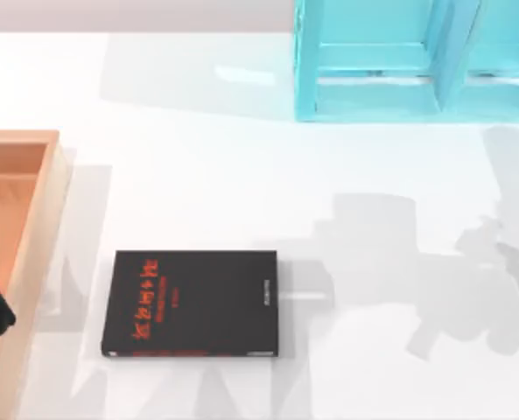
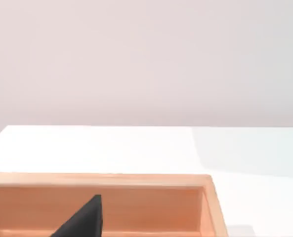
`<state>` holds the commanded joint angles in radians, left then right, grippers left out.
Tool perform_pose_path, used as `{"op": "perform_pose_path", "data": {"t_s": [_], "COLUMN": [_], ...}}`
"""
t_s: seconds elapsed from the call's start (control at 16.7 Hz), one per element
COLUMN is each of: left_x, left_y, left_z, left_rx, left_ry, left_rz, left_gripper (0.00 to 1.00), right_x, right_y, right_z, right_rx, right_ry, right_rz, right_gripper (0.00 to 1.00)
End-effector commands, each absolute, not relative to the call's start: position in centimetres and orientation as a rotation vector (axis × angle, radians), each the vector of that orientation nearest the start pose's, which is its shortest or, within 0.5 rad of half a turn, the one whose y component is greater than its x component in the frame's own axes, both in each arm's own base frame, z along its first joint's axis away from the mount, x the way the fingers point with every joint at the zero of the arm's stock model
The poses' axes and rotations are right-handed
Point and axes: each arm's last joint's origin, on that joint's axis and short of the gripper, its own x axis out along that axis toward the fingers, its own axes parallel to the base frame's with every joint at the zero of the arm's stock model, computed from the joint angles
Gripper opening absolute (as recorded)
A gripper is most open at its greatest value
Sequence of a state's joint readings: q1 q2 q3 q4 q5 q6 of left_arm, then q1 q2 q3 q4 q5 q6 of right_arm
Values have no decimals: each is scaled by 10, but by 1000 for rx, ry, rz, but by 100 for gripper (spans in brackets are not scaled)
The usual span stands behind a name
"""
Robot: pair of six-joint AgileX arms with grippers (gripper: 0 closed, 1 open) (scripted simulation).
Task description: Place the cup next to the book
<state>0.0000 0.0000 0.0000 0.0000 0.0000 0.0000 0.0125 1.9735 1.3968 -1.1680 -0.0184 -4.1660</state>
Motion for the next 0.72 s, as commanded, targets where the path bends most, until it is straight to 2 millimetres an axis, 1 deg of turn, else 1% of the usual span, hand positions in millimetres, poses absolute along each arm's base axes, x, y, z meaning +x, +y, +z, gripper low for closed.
{"op": "perform_pose_path", "data": {"t_s": [0.12,0.18,0.3,0.42,0.54,0.72], "left_x": [106,106,106,106,106,106], "left_y": [-1,-1,-1,-1,-1,-1], "left_z": [160,160,160,160,160,160], "left_rx": [0,0,0,0,0,0], "left_ry": [0,0,0,0,0,0], "left_rz": [0,0,0,0,0,0], "left_gripper": [100,100,100,100,100,100], "right_x": [353,353,350,344,335,320], "right_y": [51,72,114,153,188,228], "right_z": [162,164,170,180,192,210], "right_rx": [1208,1076,827,599,406,184], "right_ry": [1281,1384,1533,1617,1647,1631], "right_rz": [-1457,-1307,-1010,-730,-489,-214], "right_gripper": [0,0,0,0,0,0]}}
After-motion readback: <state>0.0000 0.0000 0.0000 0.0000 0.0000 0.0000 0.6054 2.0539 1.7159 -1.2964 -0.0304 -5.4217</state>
